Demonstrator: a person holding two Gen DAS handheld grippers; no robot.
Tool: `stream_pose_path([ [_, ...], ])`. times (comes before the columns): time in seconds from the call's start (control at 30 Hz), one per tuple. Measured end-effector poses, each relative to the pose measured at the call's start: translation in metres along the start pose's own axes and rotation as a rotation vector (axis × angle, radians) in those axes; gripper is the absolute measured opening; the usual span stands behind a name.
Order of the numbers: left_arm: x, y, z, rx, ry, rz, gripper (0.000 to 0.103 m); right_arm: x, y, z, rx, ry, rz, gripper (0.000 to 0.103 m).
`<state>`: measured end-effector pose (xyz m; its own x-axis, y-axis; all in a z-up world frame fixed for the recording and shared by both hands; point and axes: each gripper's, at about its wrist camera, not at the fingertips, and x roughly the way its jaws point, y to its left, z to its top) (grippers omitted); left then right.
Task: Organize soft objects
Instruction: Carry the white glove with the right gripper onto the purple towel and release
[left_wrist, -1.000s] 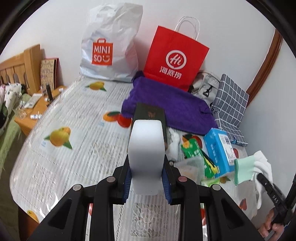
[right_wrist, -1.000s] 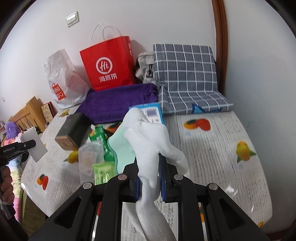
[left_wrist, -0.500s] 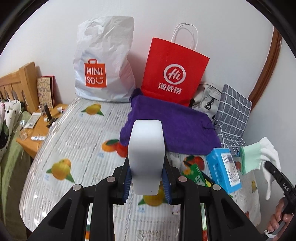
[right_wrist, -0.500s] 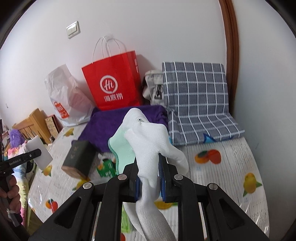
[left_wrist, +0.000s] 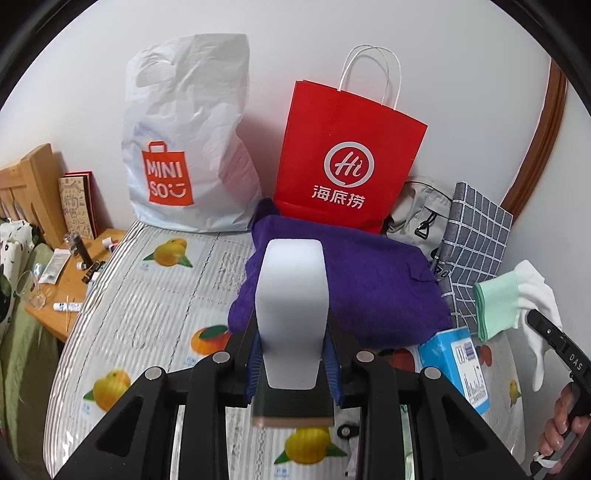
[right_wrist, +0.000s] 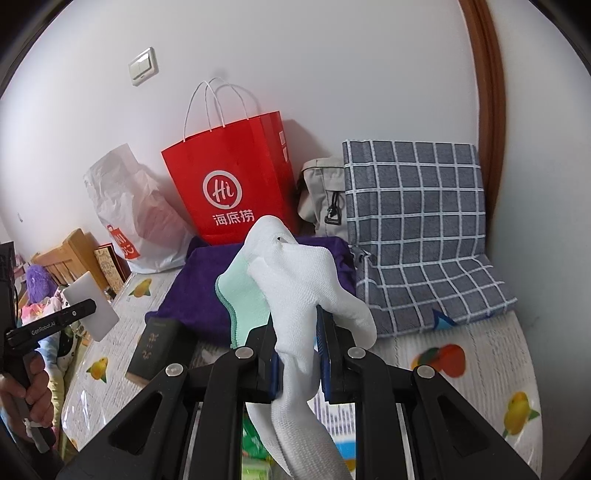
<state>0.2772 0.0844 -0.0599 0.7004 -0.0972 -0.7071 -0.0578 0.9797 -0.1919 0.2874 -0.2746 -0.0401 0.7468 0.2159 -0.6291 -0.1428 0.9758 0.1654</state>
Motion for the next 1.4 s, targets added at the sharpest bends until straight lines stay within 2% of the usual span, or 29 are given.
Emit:
stream_pose_path([
  [0.57,0.066,-0.012,0.05,0.005,0.038,0.028,0.028,0.087,0.003,0.049,0.003,0.05,0.06,0.018],
  [0.83,0.113,-0.029,0.065,0.024,0.085,0.014,0.028,0.13,0.009,0.071,0.007,0.081,0.095,0.018],
  [1.0,0.146,-0.031,0.068,0.012,0.133,0.022,0.028,0.164,0.005,0.067,0.014,0.129,0.116,0.018],
  [1.13,0.176,-0.027,0.068,-0.005,0.179,0.022,0.028,0.197,-0.001,0.053,0.012,0.21,0.094,0.018],
  [1.4,0.218,-0.022,0.069,-0.018,0.248,0.009,0.028,0.23,-0.007,0.041,-0.008,0.283,0.084,0.02],
])
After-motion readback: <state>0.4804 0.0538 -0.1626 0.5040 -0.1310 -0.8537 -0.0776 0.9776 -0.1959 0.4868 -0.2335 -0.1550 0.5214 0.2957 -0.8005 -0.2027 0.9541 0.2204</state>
